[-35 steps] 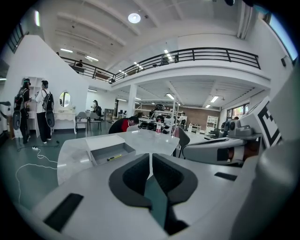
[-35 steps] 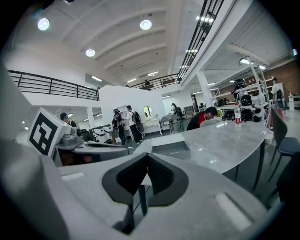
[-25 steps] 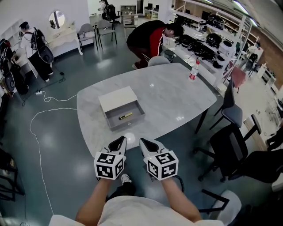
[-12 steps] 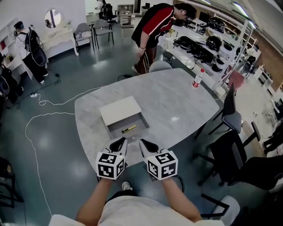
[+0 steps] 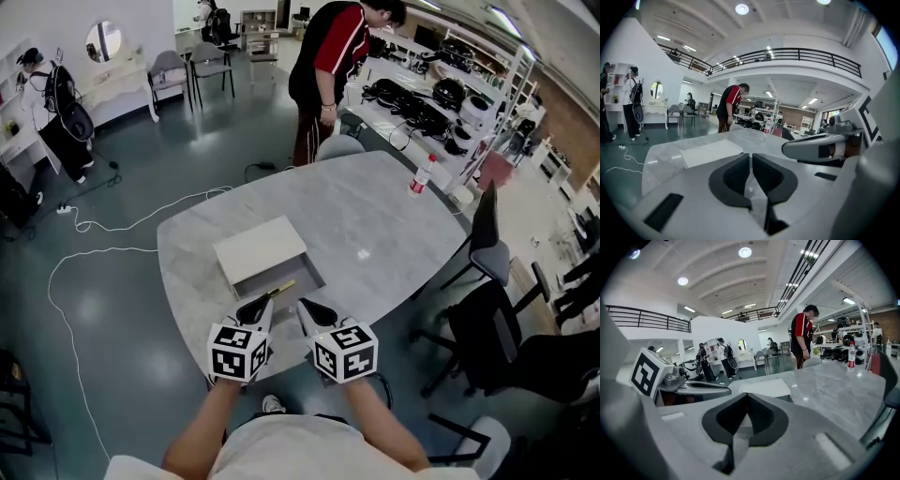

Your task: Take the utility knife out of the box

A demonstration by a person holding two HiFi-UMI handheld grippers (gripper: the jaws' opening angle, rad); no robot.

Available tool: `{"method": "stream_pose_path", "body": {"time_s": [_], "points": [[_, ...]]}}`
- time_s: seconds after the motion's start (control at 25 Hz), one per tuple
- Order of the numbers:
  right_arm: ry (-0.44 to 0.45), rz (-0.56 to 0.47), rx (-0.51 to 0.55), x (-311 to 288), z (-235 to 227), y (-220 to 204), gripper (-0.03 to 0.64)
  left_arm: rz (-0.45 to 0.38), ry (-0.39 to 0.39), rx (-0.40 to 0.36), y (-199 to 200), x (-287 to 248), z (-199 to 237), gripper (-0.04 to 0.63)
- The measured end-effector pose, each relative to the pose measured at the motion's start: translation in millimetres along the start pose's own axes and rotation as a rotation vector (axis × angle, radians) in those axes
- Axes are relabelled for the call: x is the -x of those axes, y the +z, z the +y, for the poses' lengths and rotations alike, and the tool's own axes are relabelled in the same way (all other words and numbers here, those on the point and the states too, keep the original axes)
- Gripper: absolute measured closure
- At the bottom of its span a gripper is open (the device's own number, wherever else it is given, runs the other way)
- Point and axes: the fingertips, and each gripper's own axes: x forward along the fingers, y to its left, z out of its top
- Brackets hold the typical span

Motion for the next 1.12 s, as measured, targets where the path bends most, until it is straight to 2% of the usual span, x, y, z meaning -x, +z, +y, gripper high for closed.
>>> {"method": "stream_pose_path", "body": {"time_s": [0.32,0.56,1.12], "points": [[-0.012,-0.001,-0.006,-13,-5,6,0.612,0.023,-0.026,-0.021,4,-13,11,0.571],[-0.008,-0.001,-0.014,-14,-25,0,0.612,0.058,-0.028,-0.043,-6,-34,6,0.571],[0.087,0.039,0.018,-58,-67,15,0.612,0.165,-0.005,-0.112,-13,-89,20,0.571]]}}
